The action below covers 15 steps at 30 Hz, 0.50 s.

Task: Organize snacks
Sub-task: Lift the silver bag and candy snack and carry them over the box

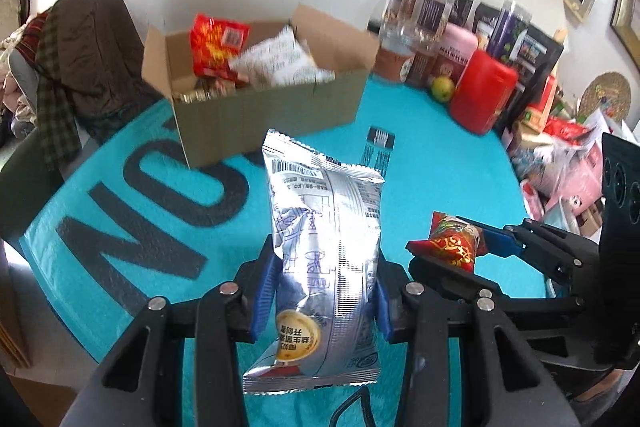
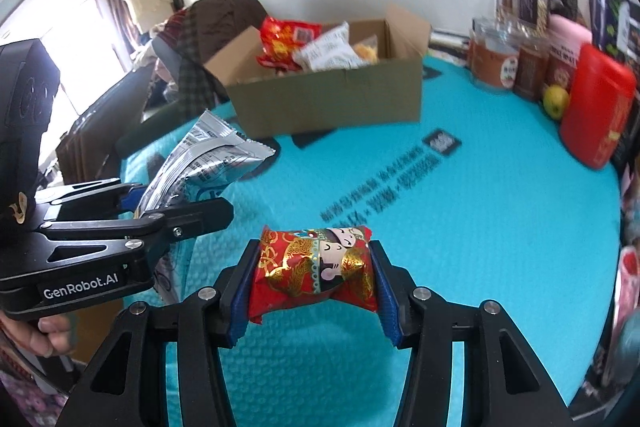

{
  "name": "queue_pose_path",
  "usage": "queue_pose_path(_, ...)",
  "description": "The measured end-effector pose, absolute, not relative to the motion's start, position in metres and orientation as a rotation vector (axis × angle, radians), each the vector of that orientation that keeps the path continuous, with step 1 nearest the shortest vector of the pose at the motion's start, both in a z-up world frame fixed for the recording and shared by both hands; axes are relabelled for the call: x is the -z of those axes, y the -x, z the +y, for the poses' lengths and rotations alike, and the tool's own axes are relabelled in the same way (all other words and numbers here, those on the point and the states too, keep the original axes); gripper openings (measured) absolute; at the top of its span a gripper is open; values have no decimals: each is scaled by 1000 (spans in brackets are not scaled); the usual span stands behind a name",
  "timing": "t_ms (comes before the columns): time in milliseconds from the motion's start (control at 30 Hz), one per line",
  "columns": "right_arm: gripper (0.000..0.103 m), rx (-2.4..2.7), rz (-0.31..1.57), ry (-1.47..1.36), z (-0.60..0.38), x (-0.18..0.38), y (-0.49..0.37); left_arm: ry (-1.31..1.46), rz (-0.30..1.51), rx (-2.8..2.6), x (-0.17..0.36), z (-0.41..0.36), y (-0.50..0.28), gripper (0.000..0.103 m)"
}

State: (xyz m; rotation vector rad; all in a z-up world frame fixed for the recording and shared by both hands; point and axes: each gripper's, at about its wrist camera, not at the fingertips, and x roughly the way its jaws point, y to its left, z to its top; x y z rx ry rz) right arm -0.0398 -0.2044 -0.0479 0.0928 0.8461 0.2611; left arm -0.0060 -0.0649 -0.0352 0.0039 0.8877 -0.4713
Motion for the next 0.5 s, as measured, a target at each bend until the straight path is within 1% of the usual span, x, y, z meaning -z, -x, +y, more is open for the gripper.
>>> queue_pose_path(500,51,-294,675,-33,-198,-26,-5,35,702,489,-25,-54,-34,41)
